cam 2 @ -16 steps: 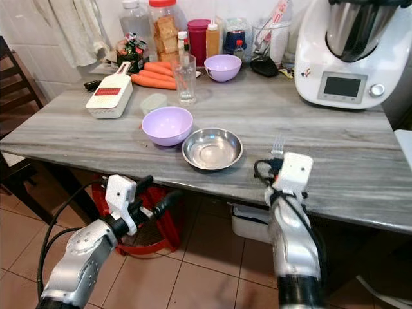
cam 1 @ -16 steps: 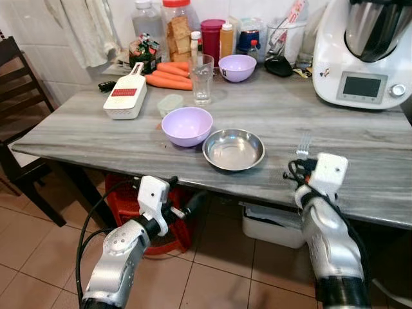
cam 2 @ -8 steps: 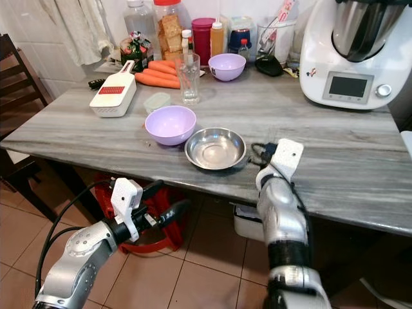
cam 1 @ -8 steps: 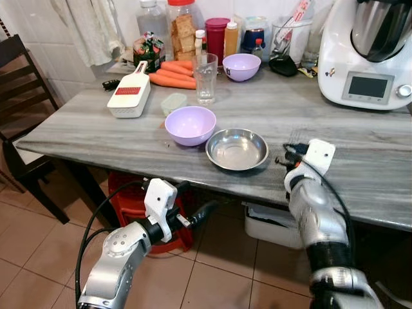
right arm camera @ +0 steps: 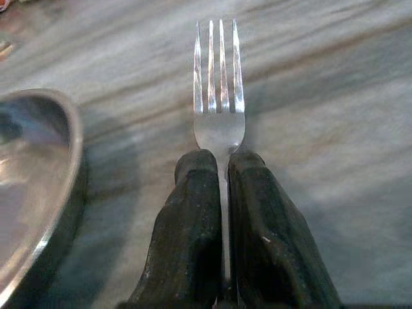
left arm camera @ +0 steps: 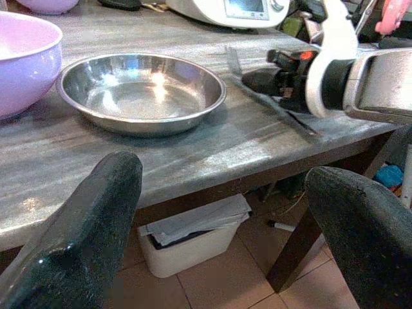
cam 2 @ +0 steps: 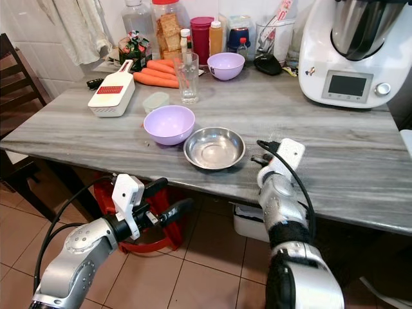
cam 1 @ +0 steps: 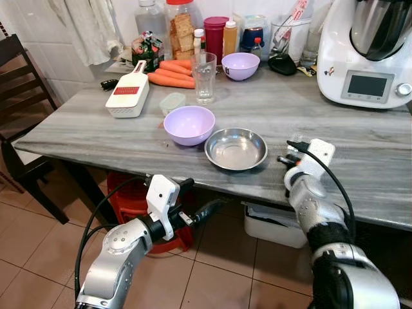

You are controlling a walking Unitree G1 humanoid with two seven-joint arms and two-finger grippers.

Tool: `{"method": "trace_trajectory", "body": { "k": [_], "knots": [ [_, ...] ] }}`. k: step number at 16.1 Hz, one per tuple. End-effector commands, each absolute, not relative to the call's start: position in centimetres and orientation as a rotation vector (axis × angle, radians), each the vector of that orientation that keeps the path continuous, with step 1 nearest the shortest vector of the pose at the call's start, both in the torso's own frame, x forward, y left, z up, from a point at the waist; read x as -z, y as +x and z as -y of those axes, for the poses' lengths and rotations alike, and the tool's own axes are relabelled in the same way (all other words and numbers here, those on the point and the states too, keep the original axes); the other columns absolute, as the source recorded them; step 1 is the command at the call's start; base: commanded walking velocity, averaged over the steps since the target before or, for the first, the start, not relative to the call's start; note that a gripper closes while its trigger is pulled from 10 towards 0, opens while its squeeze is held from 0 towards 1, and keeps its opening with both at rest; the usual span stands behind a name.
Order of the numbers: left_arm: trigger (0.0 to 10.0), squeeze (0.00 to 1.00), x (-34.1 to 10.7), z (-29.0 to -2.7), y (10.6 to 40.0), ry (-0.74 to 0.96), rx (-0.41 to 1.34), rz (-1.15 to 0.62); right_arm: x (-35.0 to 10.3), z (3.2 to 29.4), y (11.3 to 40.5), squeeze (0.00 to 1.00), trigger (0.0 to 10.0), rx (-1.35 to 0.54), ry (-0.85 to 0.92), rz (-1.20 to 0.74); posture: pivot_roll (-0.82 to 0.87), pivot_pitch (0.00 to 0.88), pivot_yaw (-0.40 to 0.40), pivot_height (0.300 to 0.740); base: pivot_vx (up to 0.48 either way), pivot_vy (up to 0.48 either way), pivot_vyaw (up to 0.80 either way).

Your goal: Setting the table

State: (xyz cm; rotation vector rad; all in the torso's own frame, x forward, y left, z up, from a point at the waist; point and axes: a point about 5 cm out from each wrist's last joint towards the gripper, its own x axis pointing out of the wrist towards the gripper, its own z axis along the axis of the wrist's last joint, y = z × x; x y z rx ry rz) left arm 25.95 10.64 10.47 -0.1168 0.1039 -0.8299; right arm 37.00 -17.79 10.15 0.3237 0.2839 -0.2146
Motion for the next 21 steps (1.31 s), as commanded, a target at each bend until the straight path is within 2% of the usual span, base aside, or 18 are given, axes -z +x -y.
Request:
{"method": "trace_trajectory", "body": {
  "k": [1,7,12,13,14,15,16,18,21],
  "knots": [
    [10.0,0.00,-10.6,-11.0,25.8,-0.111,0.818,-0.110,-11.0,17.3,37.6,0.00,10.0,0.197,0.329,-0.259,0.02,0.045,0.075,0.740,0.000,0.000,0.00],
    [10.0,0.00,-10.8,-11.8,24.9,-0.102,0.805,-0.126,-10.9,16.7,38.2,0.00,10.0,0.194,0.320,-0.288,0.08,0.053,0.054,0.740,0.000,0.000,0.00],
    [10.0,0.00,-11.1,-11.3,24.8,-0.123,0.854,-0.124,-10.3,17.2,37.9,0.00,10.0,0.229,0.299,-0.300,0.08,0.044,0.049,0.740,0.000,0.000,0.00],
    [10.0,0.00,-11.2,-11.1,24.9,-0.128,0.861,-0.122,-10.2,17.4,37.8,0.22,10.0,0.237,0.293,-0.301,0.07,0.042,0.052,0.740,0.000,0.000,0.00],
    [10.0,0.00,-11.2,-11.0,25.0,-0.132,0.868,-0.120,-10.0,17.7,37.7,0.65,10.0,0.248,0.286,-0.304,0.06,0.041,0.053,0.740,0.000,0.000,0.00],
    [10.0,0.00,-11.2,-10.8,25.1,-0.130,0.874,-0.118,-9.9,17.9,37.6,0.85,10.0,0.257,0.285,-0.307,0.06,0.041,0.053,0.740,0.000,0.000,0.00],
    [10.0,0.00,-11.3,-10.7,25.3,-0.130,0.876,-0.115,-9.8,18.0,37.6,0.86,10.0,0.262,0.285,-0.309,0.06,0.038,0.056,0.740,0.000,0.000,0.00],
    [10.0,0.00,-11.4,-10.7,25.7,-0.123,0.878,-0.108,-9.6,18.3,37.4,1.00,10.0,0.276,0.279,-0.309,0.05,0.029,0.060,0.740,0.000,0.000,0.00],
    [10.0,0.00,-11.4,-10.4,25.9,-0.123,0.879,-0.103,-9.9,18.6,37.5,1.00,10.0,0.288,0.283,-0.290,0.05,0.015,0.061,0.740,0.000,0.000,0.00]
  ]
}}
